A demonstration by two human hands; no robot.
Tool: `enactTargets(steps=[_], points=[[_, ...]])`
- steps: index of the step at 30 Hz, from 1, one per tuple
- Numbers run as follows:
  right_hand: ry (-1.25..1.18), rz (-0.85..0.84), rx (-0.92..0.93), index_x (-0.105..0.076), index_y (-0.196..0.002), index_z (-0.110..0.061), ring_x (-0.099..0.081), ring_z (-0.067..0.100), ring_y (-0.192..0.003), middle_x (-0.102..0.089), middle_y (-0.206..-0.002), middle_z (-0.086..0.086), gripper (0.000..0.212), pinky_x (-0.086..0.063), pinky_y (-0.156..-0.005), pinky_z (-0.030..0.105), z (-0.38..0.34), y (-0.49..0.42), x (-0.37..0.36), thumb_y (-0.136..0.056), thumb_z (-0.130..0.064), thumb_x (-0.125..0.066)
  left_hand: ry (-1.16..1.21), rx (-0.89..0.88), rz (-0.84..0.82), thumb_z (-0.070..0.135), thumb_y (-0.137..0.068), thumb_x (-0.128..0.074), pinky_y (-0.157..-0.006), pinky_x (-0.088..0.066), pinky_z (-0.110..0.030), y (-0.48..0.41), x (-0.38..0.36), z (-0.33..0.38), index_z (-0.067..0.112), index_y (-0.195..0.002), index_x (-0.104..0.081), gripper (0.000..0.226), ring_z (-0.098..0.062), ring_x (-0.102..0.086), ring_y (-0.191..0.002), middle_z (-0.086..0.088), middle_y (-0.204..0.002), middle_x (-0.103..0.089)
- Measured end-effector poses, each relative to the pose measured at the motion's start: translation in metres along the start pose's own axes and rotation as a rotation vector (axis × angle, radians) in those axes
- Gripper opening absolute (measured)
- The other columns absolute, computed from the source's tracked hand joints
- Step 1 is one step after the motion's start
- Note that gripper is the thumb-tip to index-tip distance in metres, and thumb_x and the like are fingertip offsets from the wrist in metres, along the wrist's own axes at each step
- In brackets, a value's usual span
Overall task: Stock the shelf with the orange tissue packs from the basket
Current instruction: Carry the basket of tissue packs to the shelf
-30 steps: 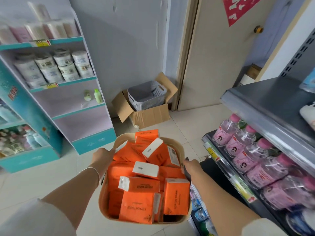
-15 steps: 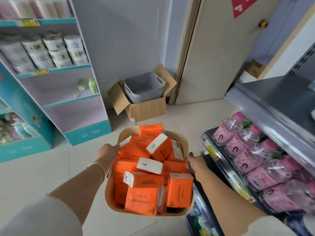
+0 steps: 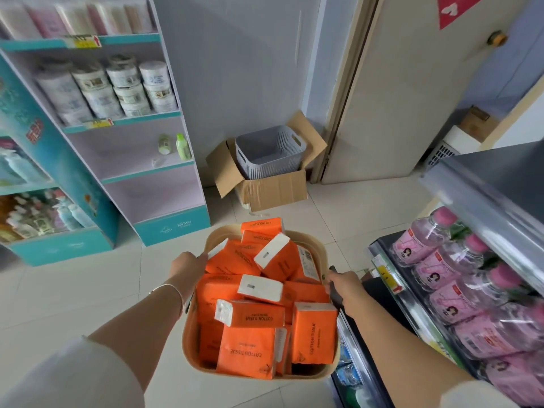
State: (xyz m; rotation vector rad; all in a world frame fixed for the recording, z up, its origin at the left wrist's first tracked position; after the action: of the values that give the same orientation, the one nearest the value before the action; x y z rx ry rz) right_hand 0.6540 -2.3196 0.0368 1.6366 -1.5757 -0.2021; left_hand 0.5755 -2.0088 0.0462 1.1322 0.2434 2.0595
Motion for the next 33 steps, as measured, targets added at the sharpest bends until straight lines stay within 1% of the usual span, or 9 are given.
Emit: enactTargets(steps=[4,9,13,15,19,23,25,28,33], points=[[-0.011,-0.024,-0.005,-0.046,-0.063,-0.009,-0.051,0.016,-0.065,-0.055,-0.069,0.008,0.030,-0.037,-0.054,0.025,-0.004,0.000,-0.004,-0.092,-0.014,-0.051,0.024,-0.012,0.016,0.044,-0.096,-0.045,-0.056,-0.043,-0.025,-0.001,0.007,0.005,0.012,-0.089,-0.058,0.036,-0.019,-0.056,-0.068,-0.007,-0.078,-0.060],[-0.011,-0.013,0.026,-0.052,-0.075,-0.008,-0.057,0.020,-0.068,-0.058,-0.067,0.007,0.026,-0.044,-0.061,0.027,-0.012,-0.002,-0.009,-0.094,-0.027,-0.052,0.086,-0.052,0.032,0.043,-0.095,-0.047,-0.066,-0.047,-0.028,-0.004,0.013,0.019,0.017,-0.078,-0.050,0.032,-0.020,-0.055,-0.070,-0.007,-0.080,-0.060],[0.000,0.033,0.030,-0.056,-0.089,-0.004,-0.058,0.022,-0.072,-0.061,-0.079,0.013,0.020,-0.043,-0.058,0.027,-0.028,0.003,-0.011,-0.090,-0.023,-0.055,0.114,-0.063,0.023,0.044,-0.095,-0.048,-0.076,-0.052,-0.033,-0.013,0.017,0.022,0.019,-0.080,-0.051,0.029,-0.024,-0.061,-0.078,-0.006,-0.087,-0.063],[-0.001,0.062,0.025,-0.057,-0.094,-0.003,-0.058,0.023,-0.075,-0.064,-0.089,0.016,0.021,-0.044,-0.059,0.028,-0.034,0.005,-0.010,-0.089,-0.023,-0.056,0.109,-0.062,-0.003,0.045,-0.094,-0.049,-0.074,-0.052,-0.033,-0.020,0.017,0.025,0.018,-0.081,-0.053,0.030,-0.024,-0.061,-0.076,-0.007,-0.086,-0.064],[-0.014,0.116,-0.007,-0.055,-0.084,-0.004,-0.057,0.021,-0.075,-0.064,-0.089,0.015,0.022,-0.044,-0.060,0.027,-0.040,0.012,-0.011,-0.091,-0.026,-0.056,0.040,-0.104,-0.069,0.042,-0.093,-0.053,-0.072,-0.053,-0.034,-0.038,0.017,0.037,0.013,-0.087,-0.058,0.031,-0.024,-0.062,-0.076,-0.009,-0.084,-0.064],[-0.118,0.167,-0.049,-0.057,-0.096,-0.001,-0.064,0.030,-0.093,-0.066,-0.094,0.017,0.031,-0.053,-0.078,0.035,-0.040,0.019,-0.015,-0.092,-0.031,-0.058,-0.049,-0.155,-0.147,0.041,-0.092,-0.054,-0.076,-0.053,-0.035,-0.055,0.016,0.057,0.008,-0.090,-0.060,0.034,-0.025,-0.061,-0.078,-0.009,-0.080,-0.061],[-0.145,0.187,-0.060,-0.059,-0.101,0.000,-0.066,0.030,-0.093,-0.068,-0.098,0.018,0.035,-0.055,-0.086,0.041,-0.036,0.020,-0.015,-0.090,-0.033,-0.061,-0.085,-0.193,-0.174,0.038,-0.093,-0.054,-0.075,-0.051,-0.034,-0.060,0.014,0.065,0.007,-0.088,-0.060,0.032,-0.025,-0.059,-0.078,-0.009,-0.078,-0.059],[-0.173,0.200,-0.095,-0.057,-0.108,0.000,-0.065,0.029,-0.096,-0.066,-0.102,0.017,0.039,-0.053,-0.091,0.043,-0.031,0.026,-0.014,-0.089,-0.034,-0.062,-0.124,-0.236,-0.203,0.039,-0.093,-0.054,-0.075,-0.051,-0.034,-0.065,0.009,0.073,0.009,-0.085,-0.058,0.031,-0.024,-0.059,-0.076,-0.009,-0.079,-0.059],[-0.210,0.261,-0.112,-0.053,-0.115,0.001,-0.060,0.028,-0.100,-0.061,-0.101,0.015,0.034,-0.049,-0.095,0.042,-0.033,0.039,-0.011,-0.093,-0.025,-0.057,-0.181,-0.328,-0.247,0.038,-0.094,-0.052,-0.064,-0.044,-0.030,-0.070,0.000,0.087,0.006,-0.095,-0.061,0.033,-0.020,-0.054,-0.069,-0.006,-0.076,-0.056]])
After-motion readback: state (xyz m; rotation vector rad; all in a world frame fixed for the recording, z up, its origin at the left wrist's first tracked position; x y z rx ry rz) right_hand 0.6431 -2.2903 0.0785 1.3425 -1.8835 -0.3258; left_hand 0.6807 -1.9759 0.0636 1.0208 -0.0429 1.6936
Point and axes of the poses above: each hand's wrist, its own y-axis away from the middle knuckle, its own x-axis out of the back of the hand, z = x × y, the point moved 1 cm from there along -y, towards the middle knuckle
